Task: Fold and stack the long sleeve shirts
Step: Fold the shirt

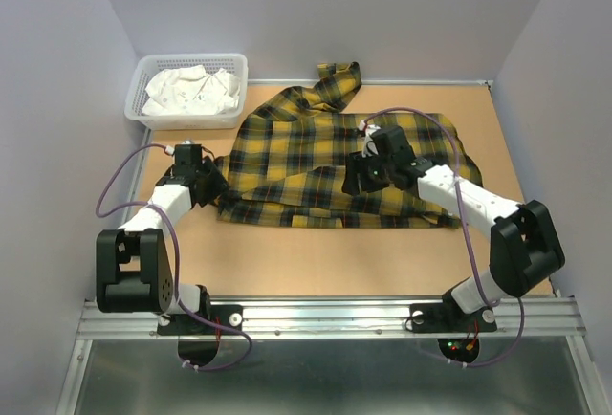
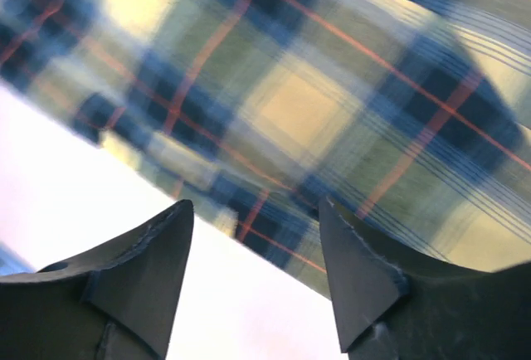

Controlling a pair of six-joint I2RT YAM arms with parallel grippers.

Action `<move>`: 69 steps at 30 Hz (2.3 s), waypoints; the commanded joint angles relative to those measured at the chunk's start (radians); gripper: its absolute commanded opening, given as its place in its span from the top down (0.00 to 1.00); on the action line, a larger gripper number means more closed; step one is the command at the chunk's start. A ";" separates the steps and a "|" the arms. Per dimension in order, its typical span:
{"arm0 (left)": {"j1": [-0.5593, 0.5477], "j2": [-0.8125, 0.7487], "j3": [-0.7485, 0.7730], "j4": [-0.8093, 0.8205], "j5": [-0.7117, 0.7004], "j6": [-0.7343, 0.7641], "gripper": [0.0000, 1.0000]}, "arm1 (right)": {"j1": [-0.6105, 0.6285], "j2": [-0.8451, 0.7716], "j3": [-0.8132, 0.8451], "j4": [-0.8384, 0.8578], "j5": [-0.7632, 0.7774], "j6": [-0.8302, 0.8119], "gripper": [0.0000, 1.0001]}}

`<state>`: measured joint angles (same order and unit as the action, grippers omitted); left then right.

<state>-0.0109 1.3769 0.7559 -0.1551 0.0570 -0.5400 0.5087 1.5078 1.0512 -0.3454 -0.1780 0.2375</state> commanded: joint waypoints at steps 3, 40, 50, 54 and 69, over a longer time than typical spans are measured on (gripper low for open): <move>-0.001 -0.074 -0.007 -0.026 0.032 0.040 0.45 | -0.042 -0.075 -0.046 -0.020 0.296 0.062 0.37; -0.043 -0.016 -0.139 0.000 0.104 0.006 0.60 | -0.681 -0.081 -0.211 -0.055 0.296 0.315 0.50; -0.043 -0.199 -0.122 0.069 0.063 0.087 0.35 | -0.730 -0.112 -0.137 -0.060 0.433 0.292 0.43; -0.043 -0.219 -0.129 0.098 0.066 0.117 0.21 | -0.743 -0.069 -0.111 -0.055 0.404 0.295 0.42; -0.044 -0.228 -0.107 0.103 0.017 0.156 0.11 | -0.762 0.000 -0.103 0.028 0.316 0.226 0.53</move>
<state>-0.0570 1.1656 0.6304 -0.0860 0.0952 -0.4038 -0.2451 1.4944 0.8856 -0.3775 0.1741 0.4931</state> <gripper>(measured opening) 0.888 0.494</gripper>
